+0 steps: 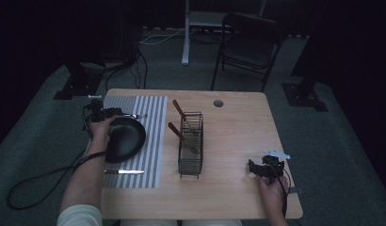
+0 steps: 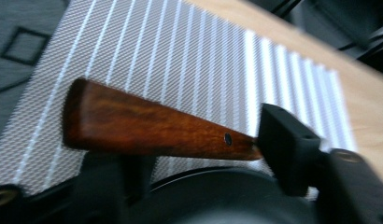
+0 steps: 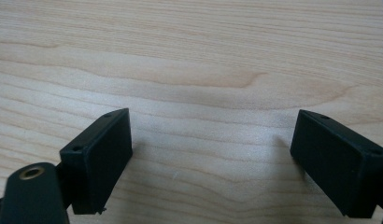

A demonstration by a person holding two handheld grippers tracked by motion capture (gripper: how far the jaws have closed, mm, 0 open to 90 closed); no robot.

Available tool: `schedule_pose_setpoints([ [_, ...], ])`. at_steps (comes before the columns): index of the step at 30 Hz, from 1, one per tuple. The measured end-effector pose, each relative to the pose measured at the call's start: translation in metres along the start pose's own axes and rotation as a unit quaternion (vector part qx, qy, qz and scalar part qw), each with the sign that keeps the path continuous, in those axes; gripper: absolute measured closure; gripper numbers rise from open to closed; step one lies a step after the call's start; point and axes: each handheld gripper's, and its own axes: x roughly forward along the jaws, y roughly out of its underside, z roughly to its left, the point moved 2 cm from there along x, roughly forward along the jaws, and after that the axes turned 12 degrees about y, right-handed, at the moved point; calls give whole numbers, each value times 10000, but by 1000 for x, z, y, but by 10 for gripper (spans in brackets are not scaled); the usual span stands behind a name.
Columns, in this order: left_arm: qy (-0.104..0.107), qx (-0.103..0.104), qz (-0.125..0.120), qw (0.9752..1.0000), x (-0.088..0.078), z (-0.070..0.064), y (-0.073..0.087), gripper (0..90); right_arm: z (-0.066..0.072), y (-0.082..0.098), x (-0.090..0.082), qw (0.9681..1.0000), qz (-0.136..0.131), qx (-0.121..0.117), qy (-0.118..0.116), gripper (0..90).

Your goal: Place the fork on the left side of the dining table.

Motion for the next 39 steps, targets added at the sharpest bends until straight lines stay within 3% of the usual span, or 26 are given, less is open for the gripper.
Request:
schedule_pose_setpoints([
  [1,0,0,0,10000,0,0,0,307,0,0,0,10000,0,0,0,124],
  [2,11,-127,49,9999,2,-1,-1,271,0,0,0,10000,0,0,-1,123],
  [3,82,-139,10,9999,2,-2,-1,271,0,0,0,10000,0,1,-1,123],
  [10,8,104,98,9999,10,-7,-3,261,0,0,0,10000,1,1,0,124],
  [12,-17,99,82,9999,12,-7,-3,166,0,0,0,10000,0,1,-1,124],
  [13,-120,154,153,9997,14,-8,-3,165,0,0,0,10000,0,1,0,124],
  [15,-83,122,124,9998,15,-10,-3,164,0,0,0,10000,0,1,-1,124],
  [17,-322,265,314,9986,17,-11,-2,164,0,0,0,10000,0,1,-1,124],
  [19,-534,418,505,9964,18,-11,0,53,0,0,0,10000,0,1,-1,124],
  [24,-697,396,578,9951,18,-9,1,18,0,0,0,10000,-1,3,-1,124],
  [39,-375,606,396,9967,-1,-25,8,18,0,0,0,10000,0,1,-1,124],
])
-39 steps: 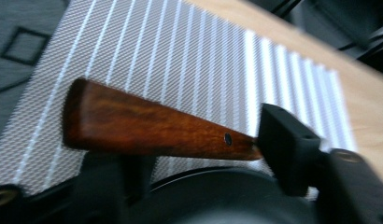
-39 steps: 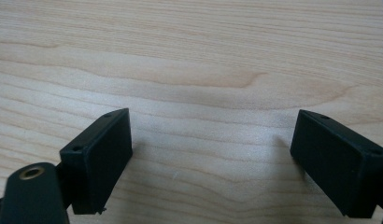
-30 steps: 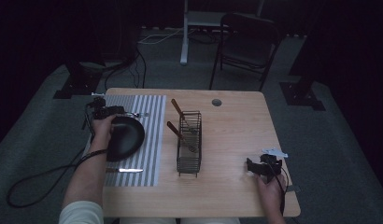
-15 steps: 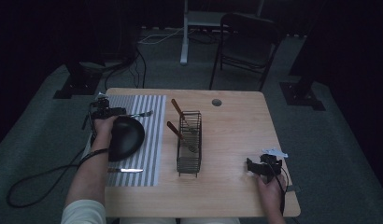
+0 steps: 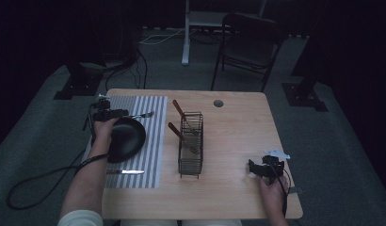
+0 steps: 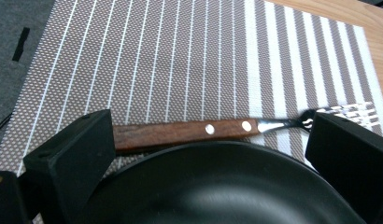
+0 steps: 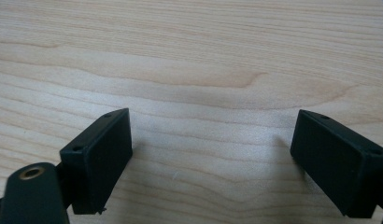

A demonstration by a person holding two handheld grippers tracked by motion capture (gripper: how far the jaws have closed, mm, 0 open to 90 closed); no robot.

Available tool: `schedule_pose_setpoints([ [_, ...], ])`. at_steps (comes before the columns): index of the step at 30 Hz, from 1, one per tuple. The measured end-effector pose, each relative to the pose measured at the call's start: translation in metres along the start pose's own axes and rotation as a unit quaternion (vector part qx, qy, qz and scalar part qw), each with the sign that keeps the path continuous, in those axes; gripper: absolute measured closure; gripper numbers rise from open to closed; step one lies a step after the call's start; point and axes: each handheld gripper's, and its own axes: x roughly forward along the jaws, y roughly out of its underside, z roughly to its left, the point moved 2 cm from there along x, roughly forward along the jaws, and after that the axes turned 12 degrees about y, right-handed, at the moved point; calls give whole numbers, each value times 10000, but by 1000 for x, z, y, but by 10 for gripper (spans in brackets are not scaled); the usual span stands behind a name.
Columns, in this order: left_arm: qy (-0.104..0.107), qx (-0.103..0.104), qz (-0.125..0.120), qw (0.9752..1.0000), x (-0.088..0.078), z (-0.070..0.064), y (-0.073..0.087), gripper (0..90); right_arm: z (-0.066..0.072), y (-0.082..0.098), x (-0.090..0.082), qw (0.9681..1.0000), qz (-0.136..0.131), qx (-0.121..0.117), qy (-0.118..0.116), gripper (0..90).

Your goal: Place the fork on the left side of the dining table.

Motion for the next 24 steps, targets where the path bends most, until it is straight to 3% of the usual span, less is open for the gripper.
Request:
schedule_pose_setpoints([
  [4,54,-38,-33,10000,-6,-2,4,18,0,0,0,10000,0,0,0,124],
  [11,13,161,-34,9999,-23,-5,17,18,0,0,0,10000,0,-1,0,124],
  [24,156,288,-40,9995,-43,-9,43,18,0,0,0,10000,1,-1,0,124],
])
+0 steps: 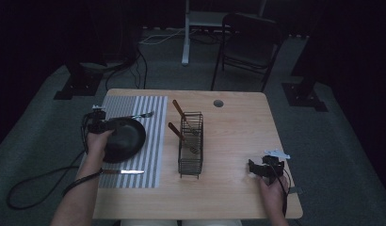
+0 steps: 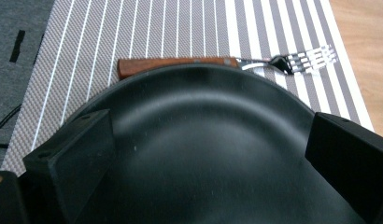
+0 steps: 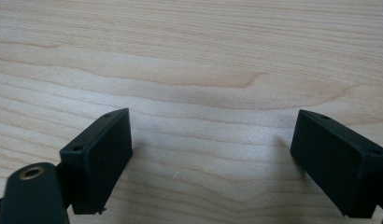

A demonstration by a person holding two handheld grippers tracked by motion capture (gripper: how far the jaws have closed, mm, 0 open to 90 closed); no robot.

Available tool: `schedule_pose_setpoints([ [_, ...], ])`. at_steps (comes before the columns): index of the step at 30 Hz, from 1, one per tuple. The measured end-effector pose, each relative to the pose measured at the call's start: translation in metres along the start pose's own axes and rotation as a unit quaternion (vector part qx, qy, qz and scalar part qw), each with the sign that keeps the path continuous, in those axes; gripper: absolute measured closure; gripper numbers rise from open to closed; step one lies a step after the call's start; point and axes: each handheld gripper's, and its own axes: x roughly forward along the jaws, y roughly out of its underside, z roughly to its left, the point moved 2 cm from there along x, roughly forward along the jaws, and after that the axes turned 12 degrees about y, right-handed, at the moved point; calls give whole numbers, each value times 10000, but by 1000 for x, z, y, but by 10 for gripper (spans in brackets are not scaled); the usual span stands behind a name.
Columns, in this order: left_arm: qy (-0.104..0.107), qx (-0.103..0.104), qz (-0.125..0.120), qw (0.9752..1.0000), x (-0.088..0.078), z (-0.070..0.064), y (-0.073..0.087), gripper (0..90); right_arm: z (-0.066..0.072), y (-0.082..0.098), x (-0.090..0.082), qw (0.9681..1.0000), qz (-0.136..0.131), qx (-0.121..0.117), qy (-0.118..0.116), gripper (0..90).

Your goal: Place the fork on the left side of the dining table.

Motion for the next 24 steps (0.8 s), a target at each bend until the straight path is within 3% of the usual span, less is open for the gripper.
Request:
schedule_pose_setpoints([
  [11,67,366,83,9993,-11,-10,26,18,0,0,0,10000,0,0,0,123],
  [14,131,391,61,9991,-16,-9,34,18,0,0,0,10000,0,1,0,124],
  [17,64,515,80,9986,-23,-8,41,18,0,0,0,10000,0,1,-1,124],
  [24,38,554,29,9985,-39,-1,56,18,0,0,0,10000,0,1,0,124],
])
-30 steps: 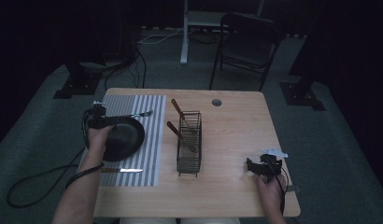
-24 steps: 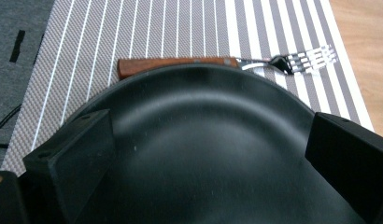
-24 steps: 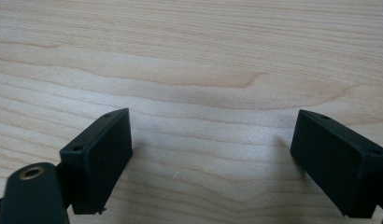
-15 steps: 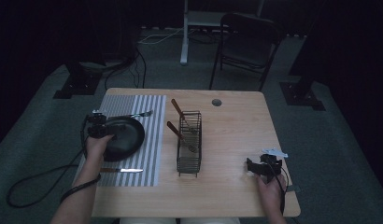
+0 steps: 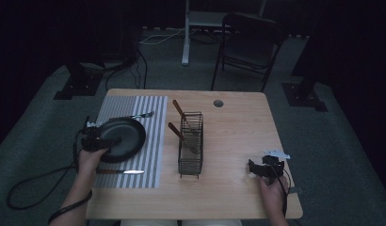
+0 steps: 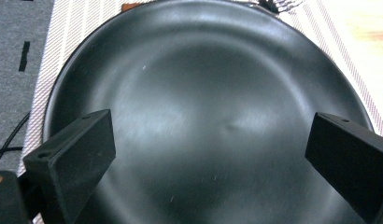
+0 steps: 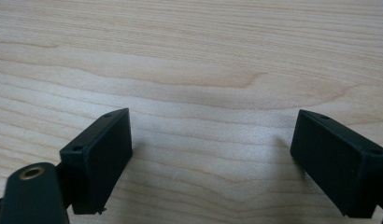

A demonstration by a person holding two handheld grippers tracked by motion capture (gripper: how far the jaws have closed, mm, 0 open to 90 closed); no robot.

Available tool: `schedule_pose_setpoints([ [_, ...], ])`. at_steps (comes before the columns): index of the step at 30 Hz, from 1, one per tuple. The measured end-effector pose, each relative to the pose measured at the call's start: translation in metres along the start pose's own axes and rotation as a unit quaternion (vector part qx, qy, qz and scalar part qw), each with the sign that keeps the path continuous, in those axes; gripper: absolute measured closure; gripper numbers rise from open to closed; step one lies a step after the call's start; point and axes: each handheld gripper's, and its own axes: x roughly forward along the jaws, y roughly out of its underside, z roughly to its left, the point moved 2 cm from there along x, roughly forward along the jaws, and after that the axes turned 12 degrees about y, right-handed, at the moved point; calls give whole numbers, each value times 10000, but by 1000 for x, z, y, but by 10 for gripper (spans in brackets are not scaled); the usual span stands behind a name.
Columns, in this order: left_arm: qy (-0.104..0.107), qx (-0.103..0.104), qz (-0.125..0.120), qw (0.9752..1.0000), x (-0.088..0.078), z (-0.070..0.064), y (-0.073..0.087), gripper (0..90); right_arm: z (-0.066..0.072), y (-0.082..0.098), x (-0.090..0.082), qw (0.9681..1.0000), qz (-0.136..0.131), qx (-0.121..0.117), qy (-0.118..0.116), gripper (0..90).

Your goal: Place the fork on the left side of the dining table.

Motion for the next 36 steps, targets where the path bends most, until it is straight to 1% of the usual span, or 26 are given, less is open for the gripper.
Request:
schedule_pose_setpoints([
  [5,47,24,2,10000,-8,2,11,18,0,0,0,10000,0,0,0,124],
  [8,-59,138,54,9999,-13,1,16,18,0,0,0,10000,0,-1,0,123],
  [11,22,133,30,9999,-18,0,21,18,0,0,0,10000,1,0,0,124],
  [12,23,139,5,9999,-20,-1,23,18,0,0,0,10000,1,-1,1,124],
  [14,88,150,-45,9998,-25,-3,27,18,0,0,0,10000,0,0,1,123],
  [17,52,282,-64,9996,-30,-7,33,18,0,0,0,10000,0,0,0,124],
  [20,60,247,-73,9997,-35,-10,40,18,0,0,0,10000,0,0,-1,124],
  [22,114,238,-23,9996,-35,-12,46,18,0,0,0,10000,-2,-3,-1,124],
  [24,115,248,-14,9996,-36,-12,52,18,0,0,0,10000,1,0,0,124],
  [30,138,193,-131,9996,-41,-9,70,18,0,0,0,10000,2,10,-2,124],
  [33,94,245,-234,9994,-46,-9,77,18,0,0,0,10000,6,6,-1,124],
  [35,122,266,-282,9992,-49,-10,82,18,0,0,0,10000,7,5,-1,124],
  [36,97,284,-297,9991,-49,-11,84,18,0,0,0,10000,7,6,0,124],
])
